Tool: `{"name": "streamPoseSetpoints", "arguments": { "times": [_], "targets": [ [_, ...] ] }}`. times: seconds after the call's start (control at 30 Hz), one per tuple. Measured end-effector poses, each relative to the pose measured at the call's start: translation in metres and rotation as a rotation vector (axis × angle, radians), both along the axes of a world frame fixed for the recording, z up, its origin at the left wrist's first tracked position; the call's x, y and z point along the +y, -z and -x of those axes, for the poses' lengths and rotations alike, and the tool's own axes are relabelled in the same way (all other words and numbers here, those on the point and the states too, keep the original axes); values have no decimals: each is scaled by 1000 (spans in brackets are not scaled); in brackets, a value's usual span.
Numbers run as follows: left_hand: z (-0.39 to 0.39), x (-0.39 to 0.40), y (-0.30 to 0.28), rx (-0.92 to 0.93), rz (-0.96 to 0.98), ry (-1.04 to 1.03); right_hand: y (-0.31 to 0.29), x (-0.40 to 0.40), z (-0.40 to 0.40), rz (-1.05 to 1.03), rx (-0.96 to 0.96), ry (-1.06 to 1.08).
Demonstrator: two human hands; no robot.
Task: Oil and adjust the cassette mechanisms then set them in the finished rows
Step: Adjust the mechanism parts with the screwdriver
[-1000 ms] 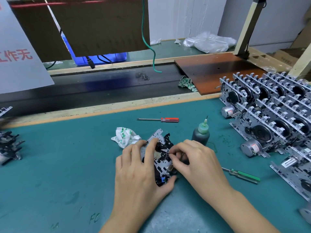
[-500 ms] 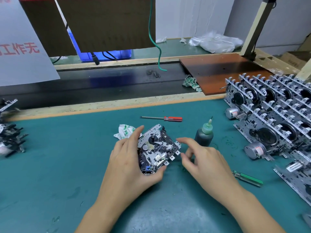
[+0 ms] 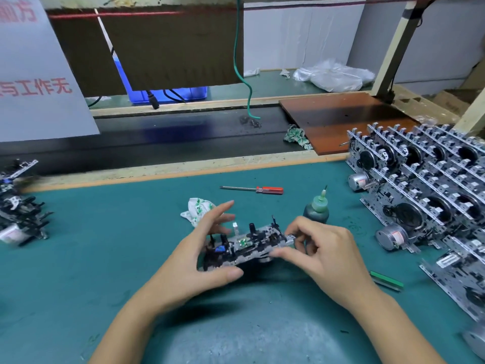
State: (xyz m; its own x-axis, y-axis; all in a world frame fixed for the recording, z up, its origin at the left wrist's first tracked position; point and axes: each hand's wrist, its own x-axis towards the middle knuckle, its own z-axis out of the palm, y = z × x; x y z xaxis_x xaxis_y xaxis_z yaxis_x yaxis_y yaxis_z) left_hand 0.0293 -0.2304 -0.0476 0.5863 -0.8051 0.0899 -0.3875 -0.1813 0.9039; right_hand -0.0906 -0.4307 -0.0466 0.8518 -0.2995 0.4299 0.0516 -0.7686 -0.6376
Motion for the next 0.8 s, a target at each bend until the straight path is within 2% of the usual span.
{"name": "streamPoseSetpoints", "arguments": {
  "times": [0.1, 0.17, 0.3, 0.4, 0.5, 0.57, 0.7, 0.8],
  "targets": [
    [2, -1, -4, 117, 69, -5, 0, 1, 0, -68, -48, 57],
    [4, -7, -4, 146, 108, -97, 2, 1, -1, -74, -46, 80],
    [-1, -10, 1, 0, 55, -281, 4, 0, -2, 20, 61, 65],
    [0, -8, 2, -53, 6, -442, 1, 2, -2, -93, 113, -23],
    [3, -12, 4, -246, -139, -581, 4, 11, -6, -122, 147, -105],
    [3, -12, 3, -349, -68, -546, 5, 19, -10, -146, 120, -118],
    [5, -13, -1, -576, 152, -329, 2, 20, -13, -255, 112, -133],
    [9, -14, -3, -638, 247, -354, 1, 12, -11, -381, 152, -203]
  ]
}}
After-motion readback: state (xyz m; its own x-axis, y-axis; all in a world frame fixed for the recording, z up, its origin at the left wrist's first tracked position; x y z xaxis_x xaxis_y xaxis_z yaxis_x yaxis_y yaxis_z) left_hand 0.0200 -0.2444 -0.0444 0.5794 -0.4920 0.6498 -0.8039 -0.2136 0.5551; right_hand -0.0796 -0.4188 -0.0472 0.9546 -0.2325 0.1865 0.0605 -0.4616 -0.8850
